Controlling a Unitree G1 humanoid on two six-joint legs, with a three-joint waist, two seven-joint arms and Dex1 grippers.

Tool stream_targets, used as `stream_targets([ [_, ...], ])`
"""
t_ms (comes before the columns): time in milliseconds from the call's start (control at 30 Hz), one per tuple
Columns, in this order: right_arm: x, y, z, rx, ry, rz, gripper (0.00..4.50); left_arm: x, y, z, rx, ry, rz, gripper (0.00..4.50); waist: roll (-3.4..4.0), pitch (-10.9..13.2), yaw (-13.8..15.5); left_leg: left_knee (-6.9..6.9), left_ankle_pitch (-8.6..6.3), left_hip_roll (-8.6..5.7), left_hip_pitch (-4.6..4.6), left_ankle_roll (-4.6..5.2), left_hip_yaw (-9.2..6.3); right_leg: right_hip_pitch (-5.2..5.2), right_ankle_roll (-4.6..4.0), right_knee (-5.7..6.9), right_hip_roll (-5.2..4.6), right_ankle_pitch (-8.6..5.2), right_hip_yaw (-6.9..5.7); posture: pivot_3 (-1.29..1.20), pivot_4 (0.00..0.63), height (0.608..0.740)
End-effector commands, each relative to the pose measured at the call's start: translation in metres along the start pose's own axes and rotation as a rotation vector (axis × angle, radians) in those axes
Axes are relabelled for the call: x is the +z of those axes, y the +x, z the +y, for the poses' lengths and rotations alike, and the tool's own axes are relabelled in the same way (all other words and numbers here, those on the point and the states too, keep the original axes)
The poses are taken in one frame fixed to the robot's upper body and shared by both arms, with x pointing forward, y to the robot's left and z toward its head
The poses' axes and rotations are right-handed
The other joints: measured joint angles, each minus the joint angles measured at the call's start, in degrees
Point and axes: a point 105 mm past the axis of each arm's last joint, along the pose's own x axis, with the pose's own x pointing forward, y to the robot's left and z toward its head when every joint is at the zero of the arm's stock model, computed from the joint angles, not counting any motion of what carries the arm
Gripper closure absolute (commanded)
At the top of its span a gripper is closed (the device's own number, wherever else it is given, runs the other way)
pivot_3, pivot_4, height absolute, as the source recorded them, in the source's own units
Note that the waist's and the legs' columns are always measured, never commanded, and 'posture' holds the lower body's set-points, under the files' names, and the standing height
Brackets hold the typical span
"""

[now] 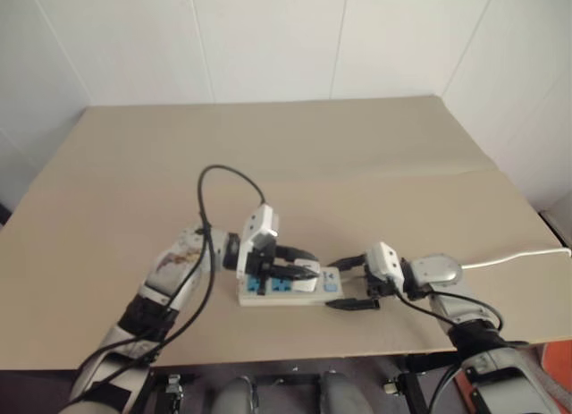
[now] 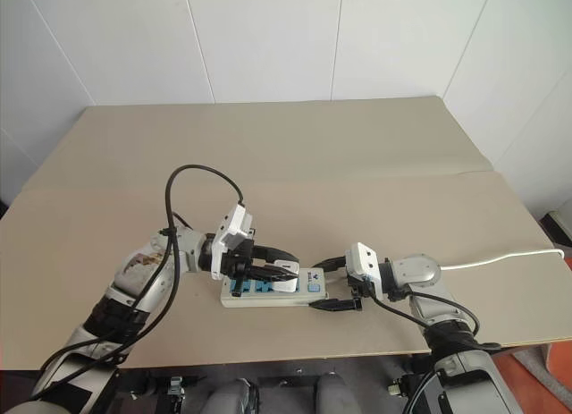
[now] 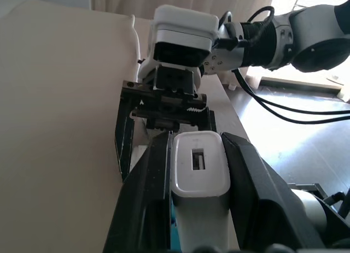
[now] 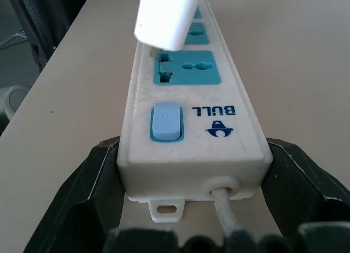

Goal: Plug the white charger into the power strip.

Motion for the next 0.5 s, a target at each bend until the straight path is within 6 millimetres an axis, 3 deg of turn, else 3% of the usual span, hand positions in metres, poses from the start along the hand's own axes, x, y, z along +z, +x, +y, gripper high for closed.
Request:
stream_targets([
  [33,-0.011,0.007,0.010,0.035,0.035,0.034,1.09,0.007,0.000,0.001,0.004,0.034,-0.026,3.44,0.00,0.00,0.00,0.00,0.00,0.00,0.01,0.00,0.01,0.01,0.00,0.00,0.00,0.00,0.00,0.00,0.150,0.740],
  [500,-0.012,0.006,0.009,0.034,0.028,0.045,1.09,0.013,-0.003,0.016,0.037,-0.016,-0.092,3.44,-0.03,-0.02,-0.05,-0.02,-0.01,0.00,0.02,0.00,0.05,0.02,0.00,-0.02,0.01,0.01,0.01,0.00,0.150,0.740],
])
